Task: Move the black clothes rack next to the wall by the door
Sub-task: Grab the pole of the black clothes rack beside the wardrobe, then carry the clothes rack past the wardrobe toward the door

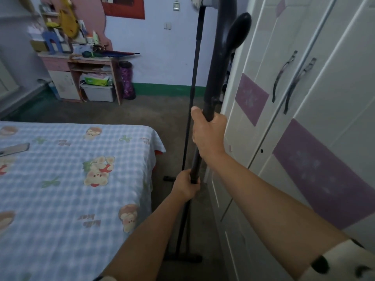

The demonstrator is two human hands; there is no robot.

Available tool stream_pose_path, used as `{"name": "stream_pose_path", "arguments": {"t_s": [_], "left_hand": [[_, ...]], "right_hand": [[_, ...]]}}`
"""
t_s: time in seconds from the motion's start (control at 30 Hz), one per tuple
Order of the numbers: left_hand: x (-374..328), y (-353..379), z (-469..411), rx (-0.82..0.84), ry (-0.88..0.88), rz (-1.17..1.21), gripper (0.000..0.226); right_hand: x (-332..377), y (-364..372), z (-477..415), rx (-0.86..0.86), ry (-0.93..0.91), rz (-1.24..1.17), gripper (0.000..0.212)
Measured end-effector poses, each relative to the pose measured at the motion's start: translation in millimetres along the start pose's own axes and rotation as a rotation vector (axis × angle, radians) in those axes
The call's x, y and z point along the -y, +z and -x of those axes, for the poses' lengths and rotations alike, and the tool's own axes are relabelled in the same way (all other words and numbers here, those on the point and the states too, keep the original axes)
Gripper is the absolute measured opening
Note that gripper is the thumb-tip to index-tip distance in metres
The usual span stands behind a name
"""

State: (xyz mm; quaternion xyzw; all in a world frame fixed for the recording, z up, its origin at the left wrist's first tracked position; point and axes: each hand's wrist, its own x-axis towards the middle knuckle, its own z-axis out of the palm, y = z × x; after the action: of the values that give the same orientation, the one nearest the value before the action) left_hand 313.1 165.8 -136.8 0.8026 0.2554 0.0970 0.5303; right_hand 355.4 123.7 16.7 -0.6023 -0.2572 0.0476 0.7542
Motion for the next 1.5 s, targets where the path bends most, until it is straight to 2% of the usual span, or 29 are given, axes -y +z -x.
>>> {"name": "stream_pose_path", "arguments": {"t_s": [0.2,0.33,0.53,1.0,1.13,1.33,1.5], "left_hand": [[0,-17,-56,0.025,-0.018,-0.004,0.026],[-2,-23,-91,0.029,-0.026,-0.006,0.02],[-8,-32,-149,0.018,-0.039,0.0,0.017],[-17,-55,-293,-0.01,0.016,-0.02,0.027],[-17,-66,-333,0.005,0.027,-0.03,0.029],[-15,-87,-402,0.039,0.033,-0.023,0.014],[-10,-105,-461,0.043,0.022,-0.019,0.023]], "right_hand": [[-19,19,-51,-0.007,0.012,0.003,0.035],[-32,26,-83,0.002,0.009,0.002,0.03],[-58,36,-141,0.018,0.003,-0.022,0.039],[-114,62,-278,0.071,-0.016,-0.061,0.047],[-128,76,-313,0.057,-0.016,-0.071,0.048],[-153,102,-373,0.003,-0.017,-0.049,0.047],[-173,125,-422,-0.016,-0.009,-0.053,0.048]]}}
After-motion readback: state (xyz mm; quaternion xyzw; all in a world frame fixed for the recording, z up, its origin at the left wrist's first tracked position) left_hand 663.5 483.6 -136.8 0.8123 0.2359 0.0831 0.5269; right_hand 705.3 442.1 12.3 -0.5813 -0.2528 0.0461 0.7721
